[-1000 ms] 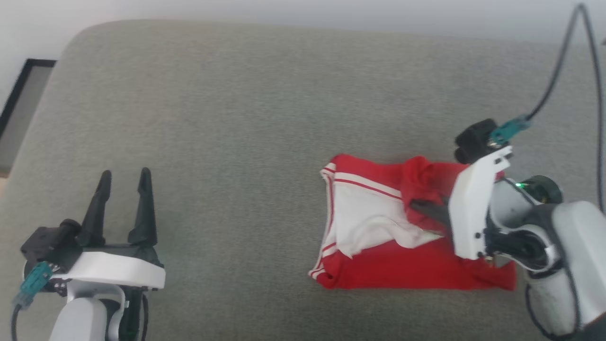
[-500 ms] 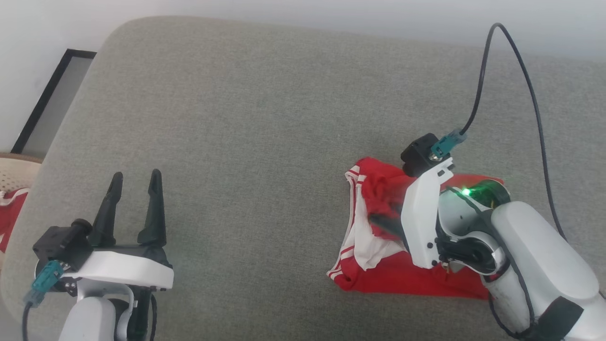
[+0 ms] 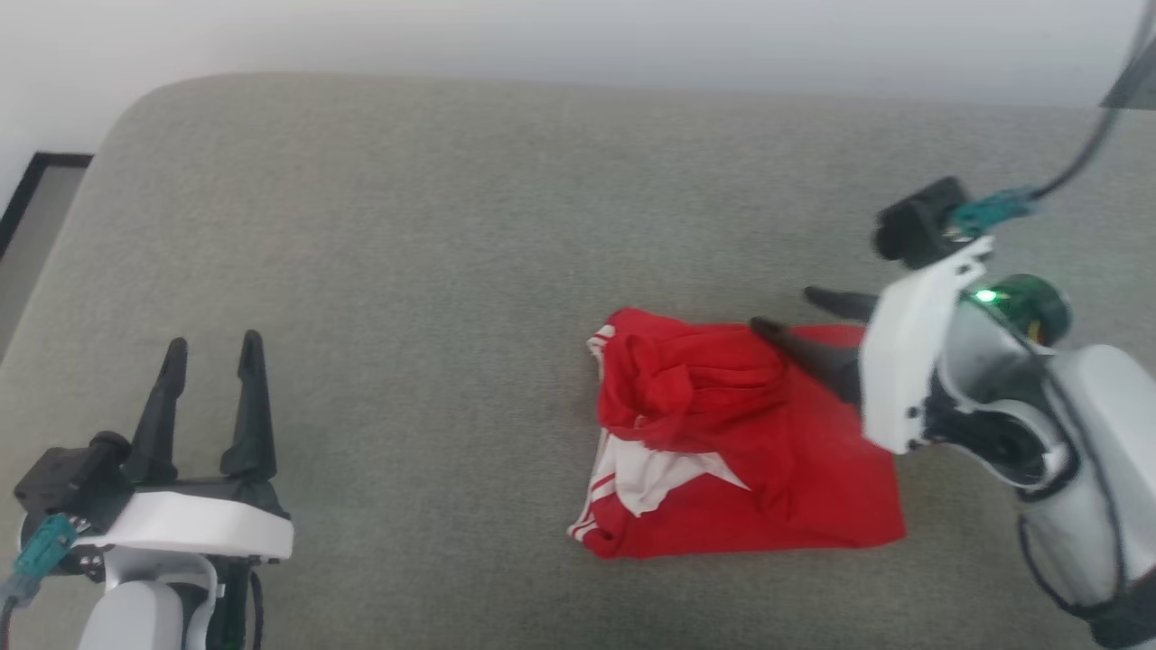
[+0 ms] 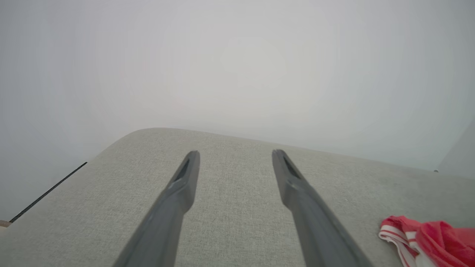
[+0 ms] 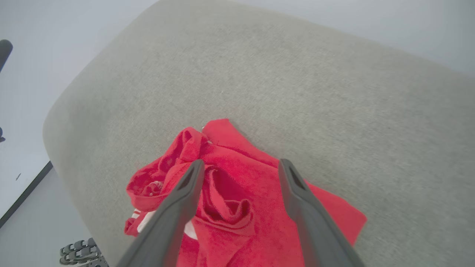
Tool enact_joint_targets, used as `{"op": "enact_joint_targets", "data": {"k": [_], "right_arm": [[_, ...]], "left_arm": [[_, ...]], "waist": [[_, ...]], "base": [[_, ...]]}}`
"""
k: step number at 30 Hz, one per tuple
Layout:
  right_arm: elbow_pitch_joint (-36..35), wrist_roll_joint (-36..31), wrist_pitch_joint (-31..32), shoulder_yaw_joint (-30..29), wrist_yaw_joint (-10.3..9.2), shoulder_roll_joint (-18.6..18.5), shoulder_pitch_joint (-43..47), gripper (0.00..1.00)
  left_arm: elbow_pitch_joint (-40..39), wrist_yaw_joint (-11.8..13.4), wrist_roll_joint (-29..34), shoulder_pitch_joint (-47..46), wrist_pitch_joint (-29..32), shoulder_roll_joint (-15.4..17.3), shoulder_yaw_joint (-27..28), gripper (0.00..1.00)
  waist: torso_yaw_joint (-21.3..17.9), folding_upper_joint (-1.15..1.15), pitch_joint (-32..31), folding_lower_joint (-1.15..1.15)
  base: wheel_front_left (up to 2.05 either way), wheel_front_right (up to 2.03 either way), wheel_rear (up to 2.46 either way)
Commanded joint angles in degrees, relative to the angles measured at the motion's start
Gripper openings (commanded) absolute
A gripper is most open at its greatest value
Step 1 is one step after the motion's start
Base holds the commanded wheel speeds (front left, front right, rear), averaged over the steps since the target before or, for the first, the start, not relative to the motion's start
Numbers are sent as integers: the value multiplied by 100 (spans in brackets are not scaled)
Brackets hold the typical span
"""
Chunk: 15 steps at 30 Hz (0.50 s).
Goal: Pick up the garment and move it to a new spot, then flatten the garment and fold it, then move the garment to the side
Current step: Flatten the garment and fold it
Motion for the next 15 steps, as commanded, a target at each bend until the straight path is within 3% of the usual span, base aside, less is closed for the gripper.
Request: {"op": "enact_joint_targets", "data": {"k": [1, 7, 15], "right_arm": [[-51, -50, -197, -153, 0, -65, 138, 100], [-151, -199, -812, -648, 0, -266, 408, 100], [31, -677, -2203, -1278, 0, -475, 934, 100]], "left_arm": [[-26, -21, 24, 60, -23, 41, 50, 100], [-75, -16, 63, 186, -23, 100, 147, 100], [-60, -4, 87, 396, -23, 259, 270, 100]], "waist": [[-165, 0, -77, 0], [-444, 0, -165, 0], [-804, 0, -332, 0]], "base": [[0, 0, 0], [0, 0, 0], [0, 0, 0]]}}
